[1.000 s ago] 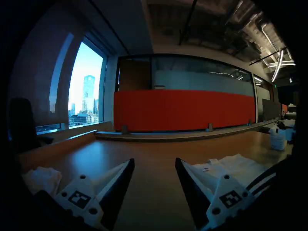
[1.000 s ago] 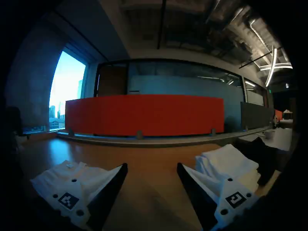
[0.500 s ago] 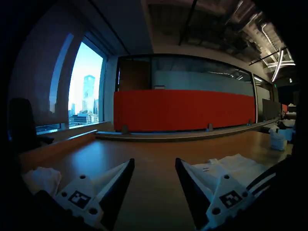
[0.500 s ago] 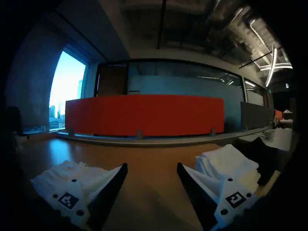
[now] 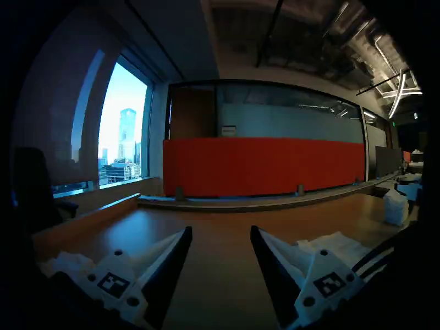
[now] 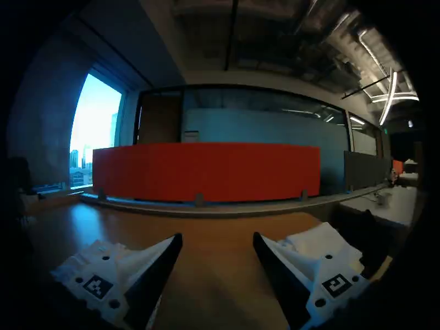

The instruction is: Fold towel

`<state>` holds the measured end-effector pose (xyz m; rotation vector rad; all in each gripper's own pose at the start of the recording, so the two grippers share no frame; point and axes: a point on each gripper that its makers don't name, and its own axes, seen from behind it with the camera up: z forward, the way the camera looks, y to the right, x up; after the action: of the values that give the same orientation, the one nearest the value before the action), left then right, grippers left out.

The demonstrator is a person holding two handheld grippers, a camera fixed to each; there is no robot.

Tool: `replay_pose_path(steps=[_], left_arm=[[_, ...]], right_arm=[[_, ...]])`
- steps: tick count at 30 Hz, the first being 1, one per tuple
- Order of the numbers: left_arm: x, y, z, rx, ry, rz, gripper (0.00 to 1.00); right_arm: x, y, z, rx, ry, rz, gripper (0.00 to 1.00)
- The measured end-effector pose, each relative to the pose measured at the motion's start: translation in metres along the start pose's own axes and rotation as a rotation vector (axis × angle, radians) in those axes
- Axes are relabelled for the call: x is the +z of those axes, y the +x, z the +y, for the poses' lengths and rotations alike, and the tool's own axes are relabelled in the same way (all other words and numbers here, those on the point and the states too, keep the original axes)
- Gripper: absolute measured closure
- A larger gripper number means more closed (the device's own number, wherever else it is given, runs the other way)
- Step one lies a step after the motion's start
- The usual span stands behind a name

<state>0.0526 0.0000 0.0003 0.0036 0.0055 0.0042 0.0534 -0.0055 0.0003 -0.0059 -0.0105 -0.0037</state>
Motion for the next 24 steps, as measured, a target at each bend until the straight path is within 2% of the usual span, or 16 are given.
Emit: replay_pose_path(steps=[14, 18, 24], left_arm=[[-0.002, 0.106, 0.003, 0.02, -0.019, -0.029, 0.22], [-0.002, 0.125, 0.004, 0.022, -0.022, -0.044, 0.22], [-0.002, 0.141, 0.012, 0.041, -0.057, -0.075, 0.23]], right_arm=[[-0.003, 0.109, -0.005, -0.002, -0.012, -0.009, 0.01], [-0.003, 0.128, -0.006, -0.006, -0.01, -0.015, 0.01], [-0.003, 0.14, -0.013, -0.039, 0.032, -0.049, 0.01]])
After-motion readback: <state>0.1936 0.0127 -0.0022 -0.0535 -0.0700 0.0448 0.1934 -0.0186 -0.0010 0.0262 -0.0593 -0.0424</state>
